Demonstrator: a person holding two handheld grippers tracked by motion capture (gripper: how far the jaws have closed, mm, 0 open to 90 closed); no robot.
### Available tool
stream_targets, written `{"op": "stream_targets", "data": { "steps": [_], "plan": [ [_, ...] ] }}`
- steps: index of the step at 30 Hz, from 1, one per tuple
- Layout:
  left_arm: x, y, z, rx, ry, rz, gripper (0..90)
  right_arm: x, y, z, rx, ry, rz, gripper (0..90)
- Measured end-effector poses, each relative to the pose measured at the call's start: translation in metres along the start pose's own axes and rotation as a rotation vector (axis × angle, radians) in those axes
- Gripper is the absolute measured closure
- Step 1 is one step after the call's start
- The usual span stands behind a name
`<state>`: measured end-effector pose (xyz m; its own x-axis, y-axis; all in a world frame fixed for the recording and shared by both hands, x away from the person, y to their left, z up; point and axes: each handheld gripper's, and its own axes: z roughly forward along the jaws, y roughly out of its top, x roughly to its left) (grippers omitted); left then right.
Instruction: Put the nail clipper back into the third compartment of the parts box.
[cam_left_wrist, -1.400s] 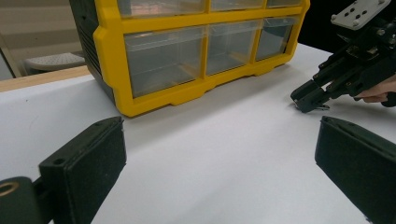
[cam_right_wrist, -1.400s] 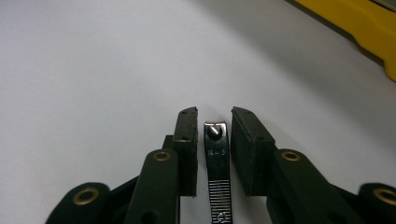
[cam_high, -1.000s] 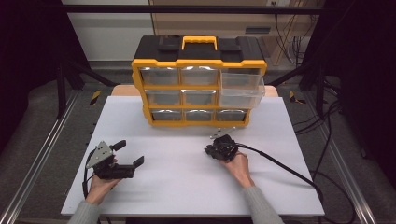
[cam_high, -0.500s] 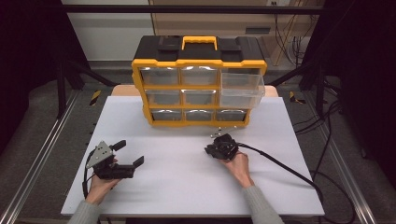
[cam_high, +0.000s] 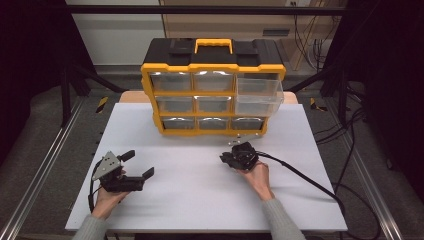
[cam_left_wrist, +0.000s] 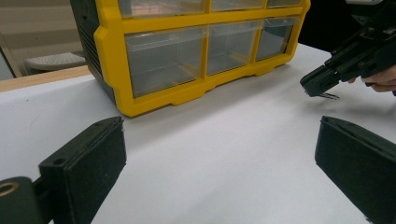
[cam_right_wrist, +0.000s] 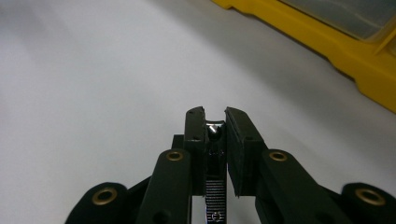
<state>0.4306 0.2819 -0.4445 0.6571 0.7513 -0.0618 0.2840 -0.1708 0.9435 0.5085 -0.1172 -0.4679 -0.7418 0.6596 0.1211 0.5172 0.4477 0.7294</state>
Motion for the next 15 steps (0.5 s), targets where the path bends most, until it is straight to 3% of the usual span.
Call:
{"op": "stream_targets", "data": {
  "steps": [15],
  "plan": [
    [0.000, 0.000, 0.001, 0.004, 0.001, 0.000, 1.8, 0.007, 0.007, -0.026, -0.083, 0.016, -0.012, 79.6]
  ]
}}
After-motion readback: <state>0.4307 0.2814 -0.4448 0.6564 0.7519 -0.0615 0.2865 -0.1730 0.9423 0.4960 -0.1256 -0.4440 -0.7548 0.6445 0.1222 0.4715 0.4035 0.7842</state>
